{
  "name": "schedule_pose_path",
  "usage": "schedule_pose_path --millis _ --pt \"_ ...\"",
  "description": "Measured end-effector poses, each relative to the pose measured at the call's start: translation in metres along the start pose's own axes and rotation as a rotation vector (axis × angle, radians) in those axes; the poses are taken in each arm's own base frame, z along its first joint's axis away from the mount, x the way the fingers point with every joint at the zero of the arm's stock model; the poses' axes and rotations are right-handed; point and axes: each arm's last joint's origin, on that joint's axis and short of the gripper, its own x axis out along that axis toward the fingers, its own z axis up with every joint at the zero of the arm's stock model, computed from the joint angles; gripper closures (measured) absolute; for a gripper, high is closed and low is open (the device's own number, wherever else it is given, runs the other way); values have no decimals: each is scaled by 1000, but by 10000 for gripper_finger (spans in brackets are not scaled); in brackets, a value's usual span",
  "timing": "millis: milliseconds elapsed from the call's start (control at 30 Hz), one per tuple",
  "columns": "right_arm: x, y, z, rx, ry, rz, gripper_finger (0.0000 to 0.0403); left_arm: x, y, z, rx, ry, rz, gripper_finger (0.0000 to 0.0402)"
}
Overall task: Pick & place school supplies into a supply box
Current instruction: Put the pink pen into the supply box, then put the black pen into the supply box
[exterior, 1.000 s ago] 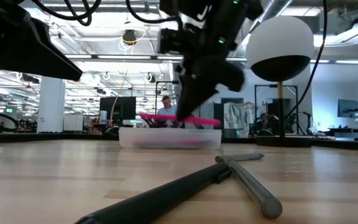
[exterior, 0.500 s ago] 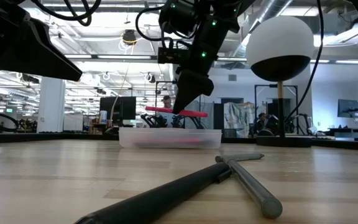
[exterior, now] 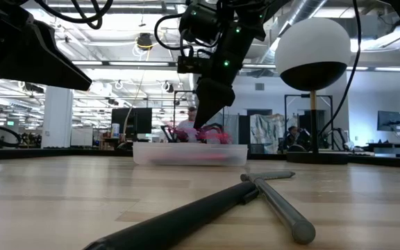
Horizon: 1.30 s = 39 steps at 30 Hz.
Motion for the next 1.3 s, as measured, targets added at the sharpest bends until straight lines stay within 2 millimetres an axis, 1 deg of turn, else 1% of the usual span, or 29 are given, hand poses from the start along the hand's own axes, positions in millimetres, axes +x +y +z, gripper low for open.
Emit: schedule_pose_path --millis 167,300,400,500,567,667,800,867,967,1067,1233,1300 --pt "0 0 0 -1 3 1 309 0 0 0 0 0 0 274" --pt "-5 12 -1 -37 32 26 297 0 0 0 0 0 0 274" --pt "-16 30 1 -97 38 55 295 0 0 0 0 0 0 274" --pt "-30 47 -2 -149 50 110 297 0 0 0 -3 12 -12 274" --pt "-40 57 -2 -164 12 138 301 0 -1 -1 -10 28 -28 274" --pt "-58 68 -10 -174 -26 173 306 0 -1 -1 -24 40 -39 274" --pt "-76 81 -25 -157 -123 223 312 0 -1 -1 -45 39 -40 274" --pt "-82 87 -35 -145 -168 237 312 0 -2 -1 -49 39 -43 274" --pt "-84 97 -51 -121 -238 242 313 0 -2 -1 -54 44 -49 274" --pt "-83 107 -68 -96 -298 252 313 0 -3 1 -69 36 -53 274" --pt "-71 125 -97 -65 -349 283 313 1 -4 3 -86 9 -45 274" --pt "-66 132 -106 -64 -370 293 313 3 -8 4 -82 -1 -52 274"
